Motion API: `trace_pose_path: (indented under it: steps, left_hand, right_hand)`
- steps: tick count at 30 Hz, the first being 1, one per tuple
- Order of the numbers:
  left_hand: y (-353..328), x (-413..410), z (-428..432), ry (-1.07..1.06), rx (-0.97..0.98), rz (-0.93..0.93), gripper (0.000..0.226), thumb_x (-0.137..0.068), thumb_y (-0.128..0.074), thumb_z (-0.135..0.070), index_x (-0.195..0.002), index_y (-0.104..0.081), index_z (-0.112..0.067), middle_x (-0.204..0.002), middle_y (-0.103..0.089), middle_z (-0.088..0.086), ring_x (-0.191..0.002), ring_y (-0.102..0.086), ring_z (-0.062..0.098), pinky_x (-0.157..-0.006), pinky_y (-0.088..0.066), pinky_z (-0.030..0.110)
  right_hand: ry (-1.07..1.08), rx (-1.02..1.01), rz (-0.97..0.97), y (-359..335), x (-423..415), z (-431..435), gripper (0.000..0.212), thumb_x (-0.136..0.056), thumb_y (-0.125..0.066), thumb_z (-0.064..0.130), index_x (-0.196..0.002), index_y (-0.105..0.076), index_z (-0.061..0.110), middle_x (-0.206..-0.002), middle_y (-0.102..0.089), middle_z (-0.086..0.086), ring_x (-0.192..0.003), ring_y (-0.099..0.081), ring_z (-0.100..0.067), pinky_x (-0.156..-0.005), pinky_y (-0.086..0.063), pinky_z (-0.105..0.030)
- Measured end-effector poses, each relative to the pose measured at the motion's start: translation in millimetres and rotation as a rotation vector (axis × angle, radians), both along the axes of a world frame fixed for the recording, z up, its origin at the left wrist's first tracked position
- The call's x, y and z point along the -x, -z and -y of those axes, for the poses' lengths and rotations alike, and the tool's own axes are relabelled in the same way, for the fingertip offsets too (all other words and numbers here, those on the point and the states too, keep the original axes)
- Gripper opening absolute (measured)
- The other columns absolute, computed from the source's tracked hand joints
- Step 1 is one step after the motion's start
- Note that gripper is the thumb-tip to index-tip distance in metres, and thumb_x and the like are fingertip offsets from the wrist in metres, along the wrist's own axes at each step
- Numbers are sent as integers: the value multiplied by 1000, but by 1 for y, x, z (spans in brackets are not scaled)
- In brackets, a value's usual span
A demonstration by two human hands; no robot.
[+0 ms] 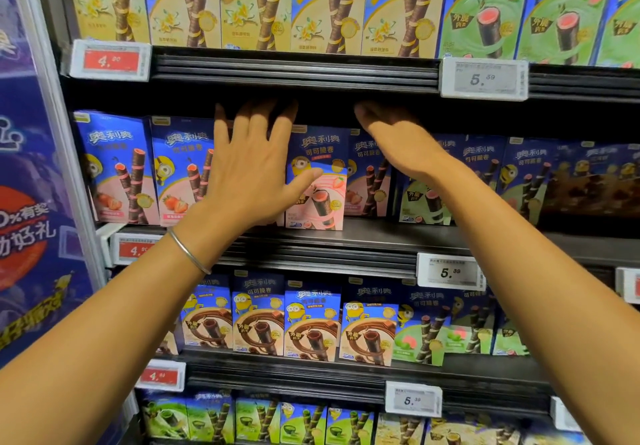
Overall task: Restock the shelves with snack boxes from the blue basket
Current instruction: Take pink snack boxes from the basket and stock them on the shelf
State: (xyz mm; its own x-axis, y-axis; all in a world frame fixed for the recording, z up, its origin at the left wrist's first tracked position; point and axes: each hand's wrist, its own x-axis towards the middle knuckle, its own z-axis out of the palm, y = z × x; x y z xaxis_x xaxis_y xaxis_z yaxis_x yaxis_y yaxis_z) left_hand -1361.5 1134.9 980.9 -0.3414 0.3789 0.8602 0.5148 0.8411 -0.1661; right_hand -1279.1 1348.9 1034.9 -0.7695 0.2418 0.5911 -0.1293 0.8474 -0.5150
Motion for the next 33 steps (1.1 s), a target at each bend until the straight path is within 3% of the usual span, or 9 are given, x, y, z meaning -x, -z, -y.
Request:
trace_pose_path:
  steps: [4,7,9,11,14,21,26,30,33]
  left_hand:
    - [3,6,11,48,-55,-50,75,-95,-36,-73,-141,-46,-14,-109,-58,18,-105,-53,42,-114,-27,72]
    - [5,10,17,33,-51,-24,72,-98,-33,-74,-146,-49,-23,-114,-62,15,-112,-54,42,-116,-18,76]
    - [5,12,18,24,-45,10,71,-98,-33,-75,-145,-49,-25,-114,-64,16,-112,-55,43,-114,-20,77]
    - [4,13,17,21,-37,21,66,-98,-37,-72,-136,-49,-20,-108,-65,19,-107,-56,44,-109,-27,77]
    - [3,14,18,7,-18,12,58,-99,-41,-66,-122,-52,-14,-104,-64,22,-101,-57,45,-100,-35,76]
    - [4,18,24,13,6,-28,51,-101,-43,-60,-118,-52,-13,-106,-62,23,-101,-54,44,-95,-37,70]
    - [3,22,27,25,-2,-28,47,-103,-47,-55,-122,-53,-12,-105,-61,22,-101,-53,44,-94,-37,67]
    - [2,26,30,72,-10,-45,41,-104,-50,-50,-125,-50,-15,-105,-61,22,-100,-53,44,-92,-37,66]
    - [0,28,32,113,-25,-54,39,-103,-50,-49,-125,-47,-18,-104,-61,21,-99,-53,44,-90,-37,64]
  right_hand:
    - [-45,184,-286,34,-11,17,27,-102,-55,39,-102,-67,15,-94,-65,3,-85,-57,-11,-77,-46,-36]
    - [-77,397,-182,70,-11,30,28,-101,-56,37,-112,-63,12,-113,-69,-2,-105,-63,-17,-95,-53,-46]
    - [-101,468,-6,83,-7,38,29,-100,-55,39,-117,-58,16,-118,-66,0,-106,-62,-17,-95,-53,-49]
    - [-109,451,120,88,-3,41,28,-100,-55,39,-120,-56,19,-118,-66,0,-101,-62,-17,-89,-53,-44]
    - [-117,350,131,89,0,46,24,-100,-53,35,-120,-58,23,-112,-67,1,-93,-60,-17,-75,-44,-34]
    - [-94,259,98,90,-1,48,26,-105,-48,27,-129,-56,21,-123,-66,1,-110,-62,-19,-80,-48,-33]
    - [-118,255,96,91,-3,46,26,-105,-50,25,-131,-55,22,-129,-64,5,-113,-62,-14,-77,-48,-24]
    - [-128,294,106,92,-5,45,28,-104,-51,19,-132,-54,23,-127,-66,3,-115,-64,-16,-97,-55,-44]
    - [-136,302,103,93,-7,45,30,-104,-52,18,-134,-54,23,-128,-67,3,-117,-64,-16,-99,-55,-47]
